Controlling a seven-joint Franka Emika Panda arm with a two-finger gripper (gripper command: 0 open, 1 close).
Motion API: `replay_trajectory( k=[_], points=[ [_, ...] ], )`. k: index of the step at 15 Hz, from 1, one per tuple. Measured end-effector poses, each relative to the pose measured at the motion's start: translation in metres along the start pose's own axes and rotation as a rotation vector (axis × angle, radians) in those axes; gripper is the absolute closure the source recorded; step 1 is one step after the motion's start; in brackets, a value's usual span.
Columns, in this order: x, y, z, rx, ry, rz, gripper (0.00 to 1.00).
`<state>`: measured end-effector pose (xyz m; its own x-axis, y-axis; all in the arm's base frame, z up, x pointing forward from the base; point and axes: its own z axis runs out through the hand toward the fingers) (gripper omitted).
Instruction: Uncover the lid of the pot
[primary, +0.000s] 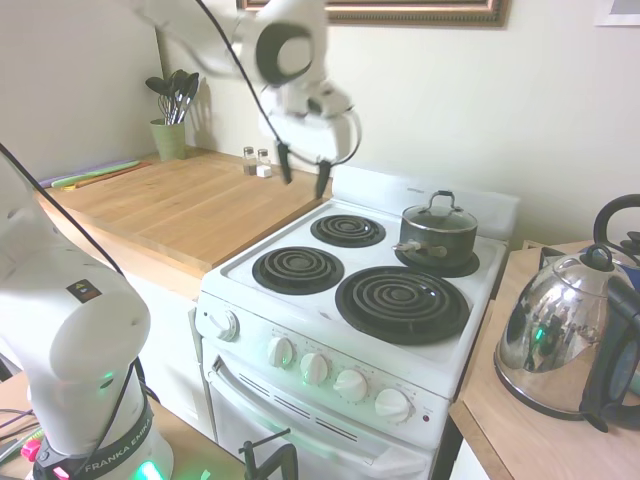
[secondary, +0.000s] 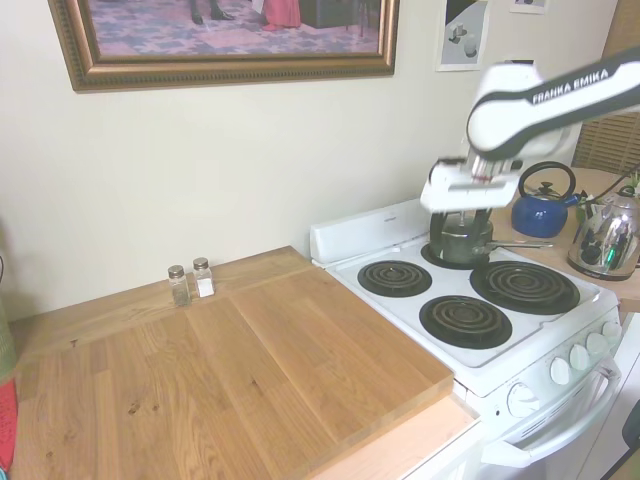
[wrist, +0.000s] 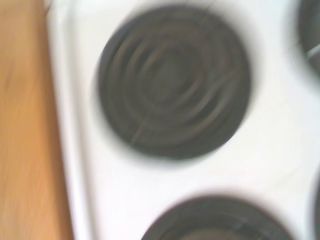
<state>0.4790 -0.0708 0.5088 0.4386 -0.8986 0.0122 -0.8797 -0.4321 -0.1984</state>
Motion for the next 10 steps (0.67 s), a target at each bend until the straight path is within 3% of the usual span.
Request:
replay_trajectory(
  k=[5, 10],
  points=[
    [0.116, -0.024, 0.026, -0.021, -0.049, 0.283, 0.0],
    [0.159, -0.015, 0.044, -0.073, 0.008, 0.519, 0.0]
  ],
)
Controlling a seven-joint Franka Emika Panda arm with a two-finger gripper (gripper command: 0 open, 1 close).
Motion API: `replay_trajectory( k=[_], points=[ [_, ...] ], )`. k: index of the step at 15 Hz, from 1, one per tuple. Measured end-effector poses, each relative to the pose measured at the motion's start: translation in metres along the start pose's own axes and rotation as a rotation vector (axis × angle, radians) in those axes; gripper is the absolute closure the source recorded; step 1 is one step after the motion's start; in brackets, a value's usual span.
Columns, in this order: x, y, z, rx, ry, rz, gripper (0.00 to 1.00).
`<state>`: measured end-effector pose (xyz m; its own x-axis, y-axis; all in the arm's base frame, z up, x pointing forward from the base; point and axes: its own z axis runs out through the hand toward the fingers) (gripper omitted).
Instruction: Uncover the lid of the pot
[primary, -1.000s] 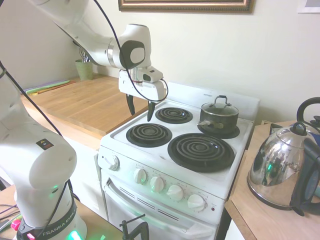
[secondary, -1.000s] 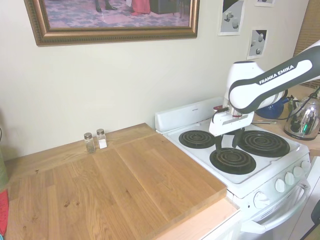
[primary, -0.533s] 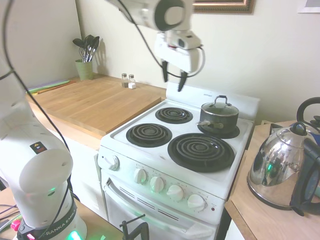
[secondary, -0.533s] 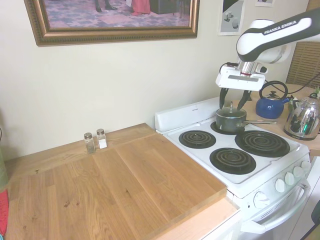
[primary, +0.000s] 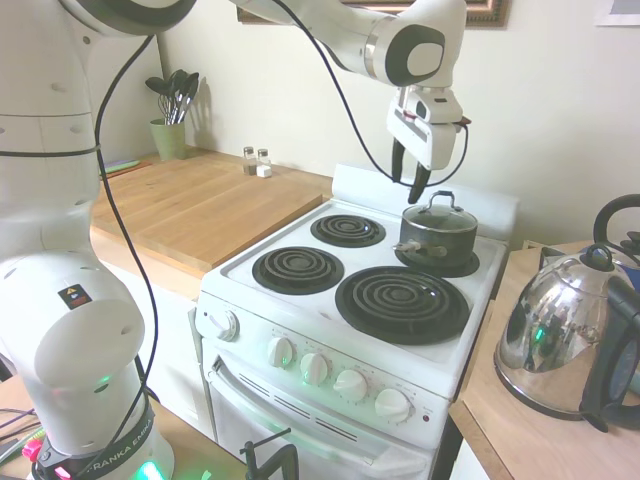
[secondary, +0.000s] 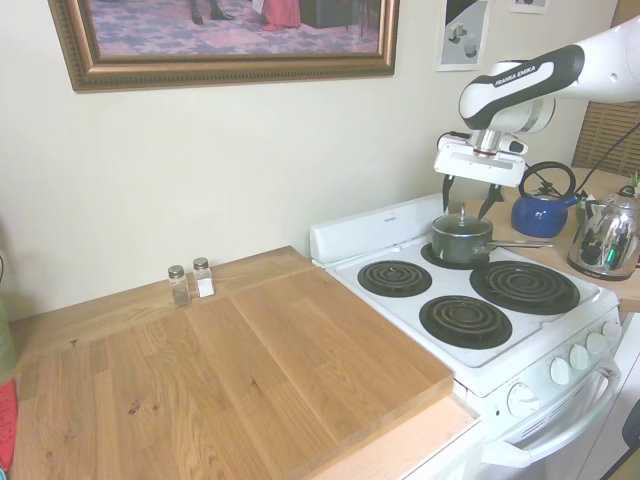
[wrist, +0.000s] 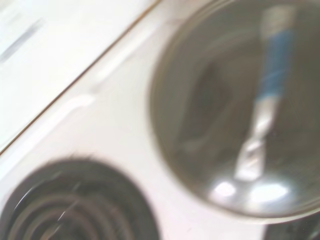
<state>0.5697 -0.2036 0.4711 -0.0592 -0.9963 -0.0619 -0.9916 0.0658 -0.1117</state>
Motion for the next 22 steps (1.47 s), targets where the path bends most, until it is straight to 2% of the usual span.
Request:
replay_trajectory(
  k=[4, 5, 8, 11, 22],
  points=[
    [0.04, -0.022, 0.007, -0.002, 0.081, 0.121, 0.0],
    [0.048, -0.031, 0.008, 0.005, 0.093, 0.132, 1.0],
    [0.055, -0.052, 0.019, 0.001, 0.096, 0.134, 1.0],
    [0.041, -0.06, 0.02, 0.003, 0.09, 0.111, 1.0],
    [0.038, -0.059, 0.016, -0.01, 0.074, 0.089, 1.0]
  ],
)
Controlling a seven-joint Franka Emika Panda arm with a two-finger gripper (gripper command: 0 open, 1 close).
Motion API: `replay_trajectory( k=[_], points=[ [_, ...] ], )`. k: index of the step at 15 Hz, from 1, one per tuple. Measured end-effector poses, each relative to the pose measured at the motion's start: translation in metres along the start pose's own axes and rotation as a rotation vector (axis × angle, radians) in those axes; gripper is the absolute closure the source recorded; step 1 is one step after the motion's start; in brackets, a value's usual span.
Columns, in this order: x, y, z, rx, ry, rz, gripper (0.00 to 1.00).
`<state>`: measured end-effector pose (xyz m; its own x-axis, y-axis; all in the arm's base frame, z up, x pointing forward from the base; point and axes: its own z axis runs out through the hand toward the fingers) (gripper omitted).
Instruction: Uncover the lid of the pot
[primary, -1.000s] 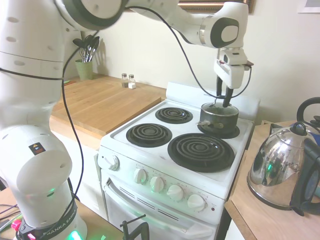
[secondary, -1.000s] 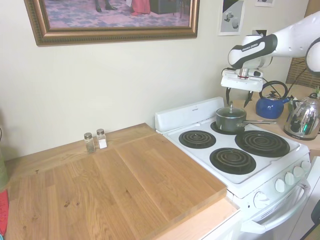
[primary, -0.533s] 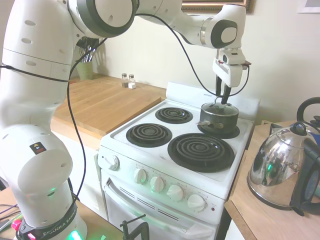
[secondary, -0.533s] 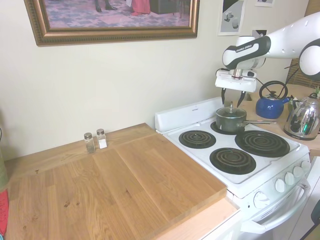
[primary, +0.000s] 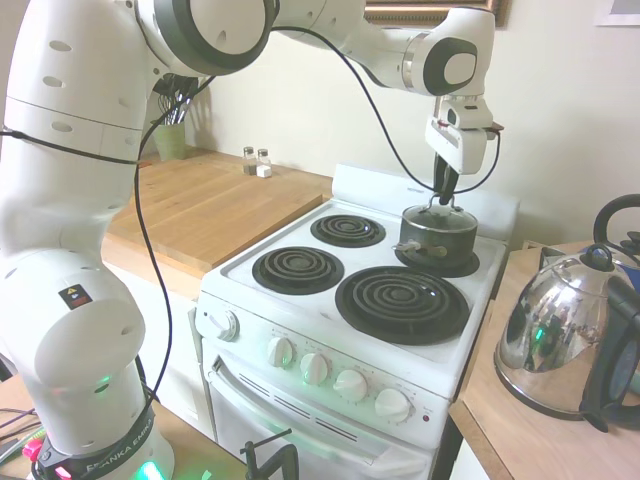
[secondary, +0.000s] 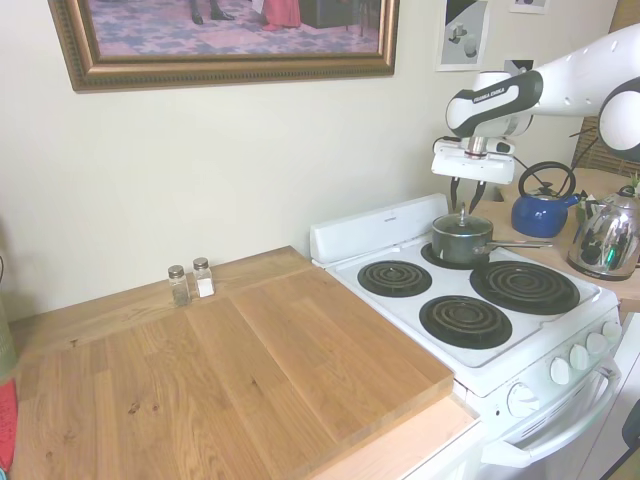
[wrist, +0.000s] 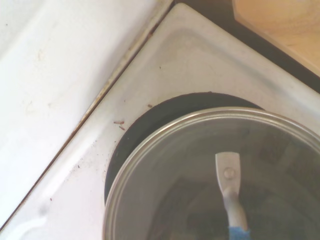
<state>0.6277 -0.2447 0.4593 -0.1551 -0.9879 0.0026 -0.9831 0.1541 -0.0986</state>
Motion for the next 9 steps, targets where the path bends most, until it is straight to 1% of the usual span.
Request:
replay_trajectory(
  k=[9],
  points=[
    [0.0028, -0.0019, 0.0029, -0.006, -0.01, -0.029, 1.0]
  ],
)
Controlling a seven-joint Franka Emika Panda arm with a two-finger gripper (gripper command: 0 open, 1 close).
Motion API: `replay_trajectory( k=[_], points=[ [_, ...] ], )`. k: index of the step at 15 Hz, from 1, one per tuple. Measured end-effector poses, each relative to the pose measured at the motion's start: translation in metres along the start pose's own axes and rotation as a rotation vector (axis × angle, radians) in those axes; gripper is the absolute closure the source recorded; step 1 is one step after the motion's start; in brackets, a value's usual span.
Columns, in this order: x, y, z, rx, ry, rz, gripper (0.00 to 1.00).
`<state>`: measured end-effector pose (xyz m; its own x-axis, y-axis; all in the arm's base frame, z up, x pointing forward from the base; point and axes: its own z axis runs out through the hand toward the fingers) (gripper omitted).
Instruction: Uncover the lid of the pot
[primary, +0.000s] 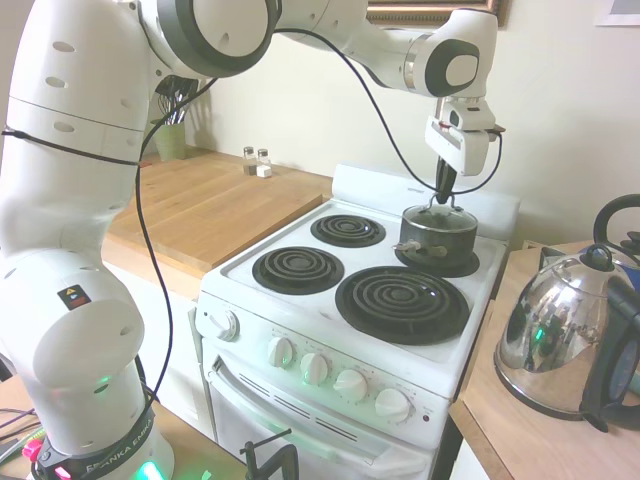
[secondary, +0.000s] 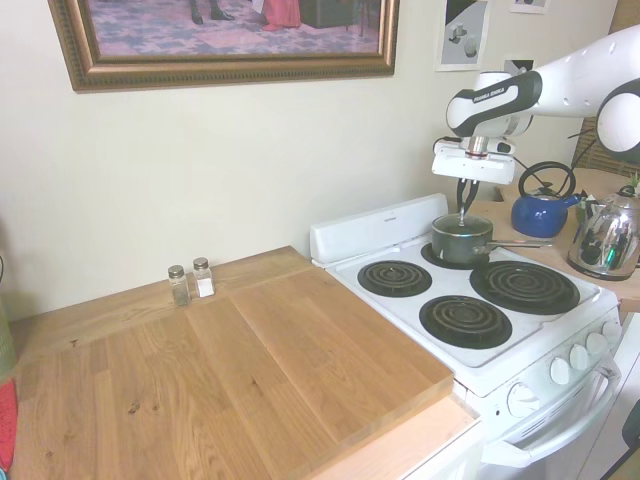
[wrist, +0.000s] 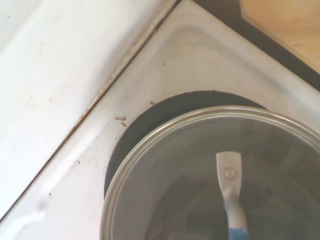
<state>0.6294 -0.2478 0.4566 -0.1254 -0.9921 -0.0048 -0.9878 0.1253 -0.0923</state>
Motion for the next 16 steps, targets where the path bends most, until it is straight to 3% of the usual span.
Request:
replay_trajectory(
  k=[5, 9, 13, 16],
  points=[
    [-0.006, 0.013, -0.025, 0.052, 0.053, -0.031, 1.0],
    [-0.051, 0.056, -0.109, 0.124, 0.16, -0.069, 1.0],
    [-0.187, 0.113, -0.202, 0.139, 0.307, -0.133, 1.0],
    [-0.311, 0.135, -0.229, 0.112, 0.434, -0.184, 1.0]
  ],
)
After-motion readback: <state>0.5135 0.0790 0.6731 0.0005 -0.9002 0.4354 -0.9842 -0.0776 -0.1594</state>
